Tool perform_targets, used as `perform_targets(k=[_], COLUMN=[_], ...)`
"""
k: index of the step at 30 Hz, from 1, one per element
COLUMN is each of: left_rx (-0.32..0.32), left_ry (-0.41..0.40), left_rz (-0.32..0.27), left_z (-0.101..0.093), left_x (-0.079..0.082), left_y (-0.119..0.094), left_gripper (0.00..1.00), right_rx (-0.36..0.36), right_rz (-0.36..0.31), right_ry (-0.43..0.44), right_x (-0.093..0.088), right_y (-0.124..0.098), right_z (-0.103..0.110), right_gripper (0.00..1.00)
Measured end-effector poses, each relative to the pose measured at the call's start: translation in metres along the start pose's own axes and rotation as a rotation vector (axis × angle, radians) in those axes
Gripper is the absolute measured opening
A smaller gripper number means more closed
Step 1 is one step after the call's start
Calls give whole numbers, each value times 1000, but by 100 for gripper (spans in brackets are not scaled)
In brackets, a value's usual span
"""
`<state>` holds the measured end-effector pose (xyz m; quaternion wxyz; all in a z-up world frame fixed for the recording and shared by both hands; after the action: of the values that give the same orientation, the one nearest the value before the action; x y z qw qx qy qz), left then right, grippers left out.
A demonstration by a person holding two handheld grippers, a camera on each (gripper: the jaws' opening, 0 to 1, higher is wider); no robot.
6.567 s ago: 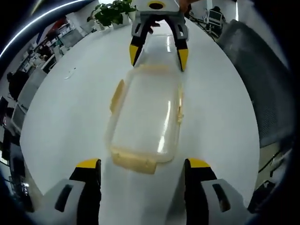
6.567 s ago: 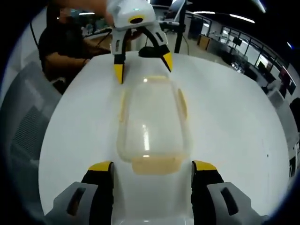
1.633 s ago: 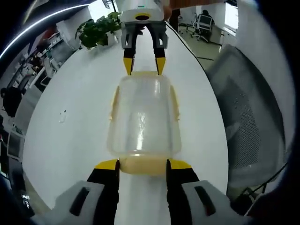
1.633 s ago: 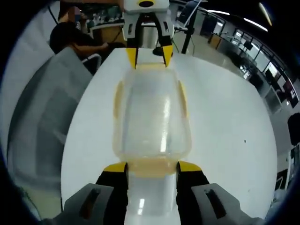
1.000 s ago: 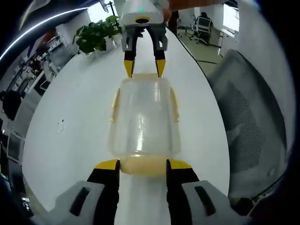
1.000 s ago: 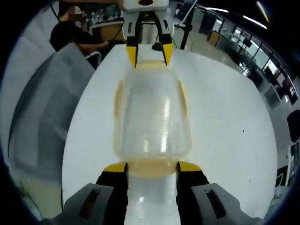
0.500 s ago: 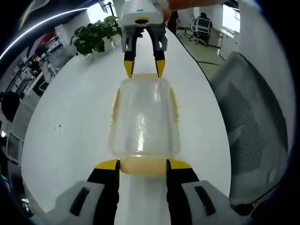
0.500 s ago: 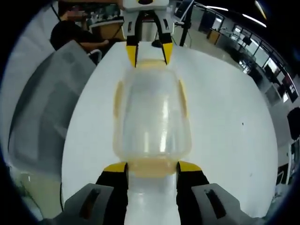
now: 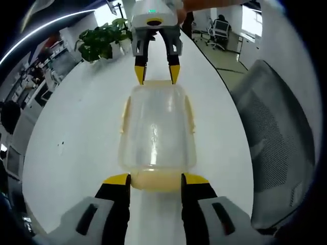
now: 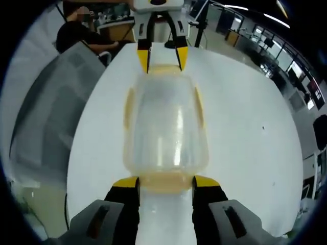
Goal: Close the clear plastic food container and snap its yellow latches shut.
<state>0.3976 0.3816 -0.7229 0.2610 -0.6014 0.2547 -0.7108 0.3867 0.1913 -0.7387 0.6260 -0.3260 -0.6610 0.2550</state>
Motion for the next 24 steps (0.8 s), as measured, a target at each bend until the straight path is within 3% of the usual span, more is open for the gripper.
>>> perform_targets(k=[24], left_rx=[-8], left_ry=[10], left_rz=[-16], left_z=[2], left_x=[23], left_y=[25], left_gripper=[38], right_rx=[-1], right_rz=[24], right_ry=[10], right_x=[-23], right_y=[-24], right_z=[-1], right_gripper=[38])
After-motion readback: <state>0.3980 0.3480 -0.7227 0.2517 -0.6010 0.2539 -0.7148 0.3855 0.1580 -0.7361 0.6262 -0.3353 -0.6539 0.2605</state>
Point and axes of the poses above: the point that each gripper's makers call its tool centre point, and the gripper's own axes: y roughly forward along the fingers, z roughly to its left, x roughly out of its top, the point moved 3 cm from there along -y, roughly backward along the fingers, and after that the axes turned 15 degrees about -z, right-handed, at the moved point
